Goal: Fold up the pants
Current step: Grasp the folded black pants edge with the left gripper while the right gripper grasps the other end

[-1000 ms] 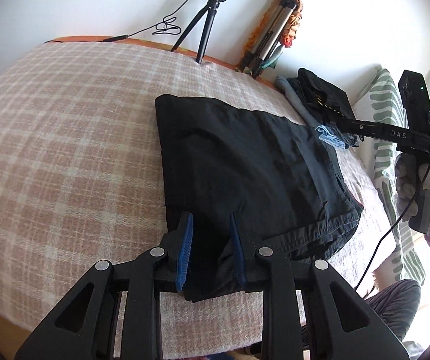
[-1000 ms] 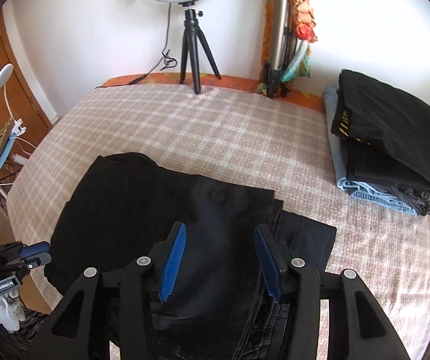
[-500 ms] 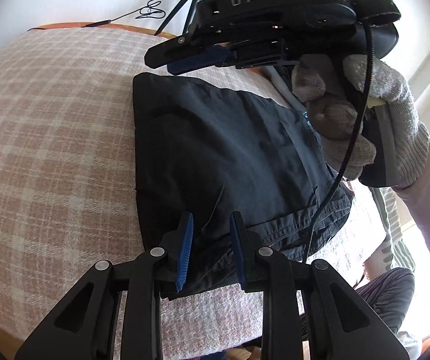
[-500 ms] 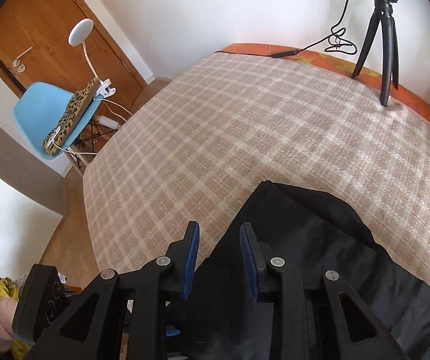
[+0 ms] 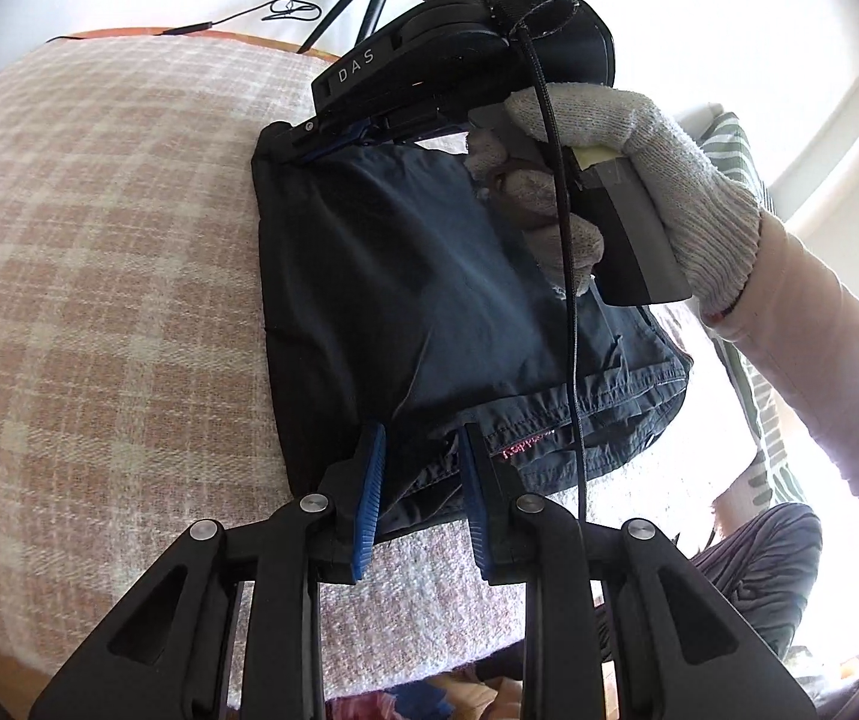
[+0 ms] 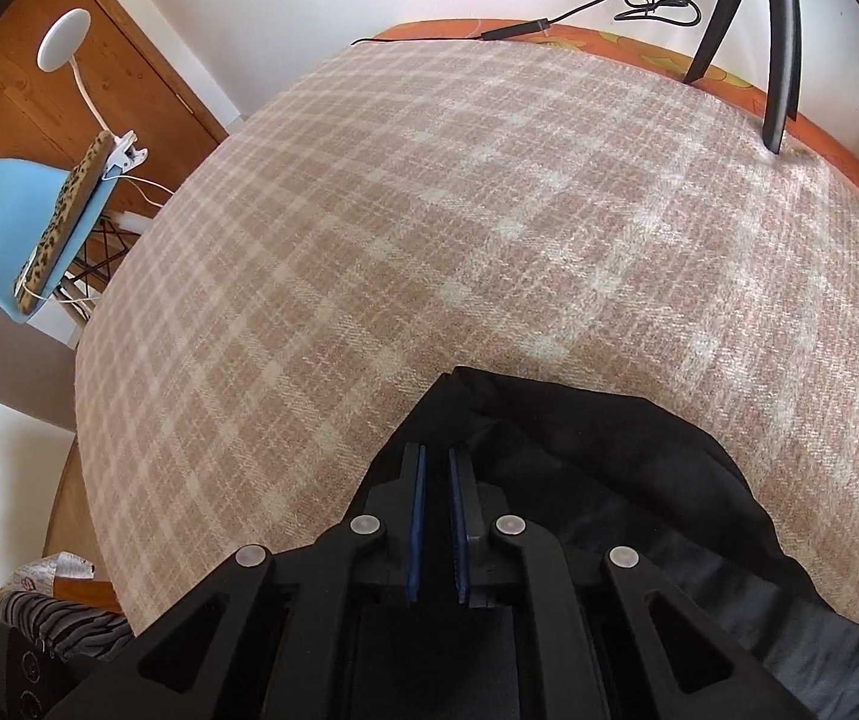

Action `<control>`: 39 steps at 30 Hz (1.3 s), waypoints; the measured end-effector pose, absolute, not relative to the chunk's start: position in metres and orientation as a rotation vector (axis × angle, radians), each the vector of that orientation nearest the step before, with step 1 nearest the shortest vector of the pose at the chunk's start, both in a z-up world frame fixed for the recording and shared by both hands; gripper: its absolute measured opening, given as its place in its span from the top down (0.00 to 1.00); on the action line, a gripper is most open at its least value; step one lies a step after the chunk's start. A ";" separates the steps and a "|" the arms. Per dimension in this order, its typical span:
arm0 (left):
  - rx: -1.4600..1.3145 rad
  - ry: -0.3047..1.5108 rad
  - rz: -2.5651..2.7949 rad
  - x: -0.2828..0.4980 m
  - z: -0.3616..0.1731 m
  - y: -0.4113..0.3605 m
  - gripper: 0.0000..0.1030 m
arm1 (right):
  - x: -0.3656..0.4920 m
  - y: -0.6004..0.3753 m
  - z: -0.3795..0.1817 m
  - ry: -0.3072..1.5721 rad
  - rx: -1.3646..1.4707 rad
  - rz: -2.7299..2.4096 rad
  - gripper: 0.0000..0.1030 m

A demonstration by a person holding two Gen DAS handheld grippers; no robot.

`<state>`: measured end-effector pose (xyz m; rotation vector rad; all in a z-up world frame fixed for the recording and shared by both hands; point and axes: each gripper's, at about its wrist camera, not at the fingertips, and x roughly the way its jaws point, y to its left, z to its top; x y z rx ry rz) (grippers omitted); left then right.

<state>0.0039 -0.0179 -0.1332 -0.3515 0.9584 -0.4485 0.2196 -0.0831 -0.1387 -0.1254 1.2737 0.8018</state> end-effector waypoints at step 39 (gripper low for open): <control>-0.512 0.956 -0.373 0.020 -0.138 0.008 0.78 | 0.213 -0.063 -0.079 1.208 -0.298 0.585 0.97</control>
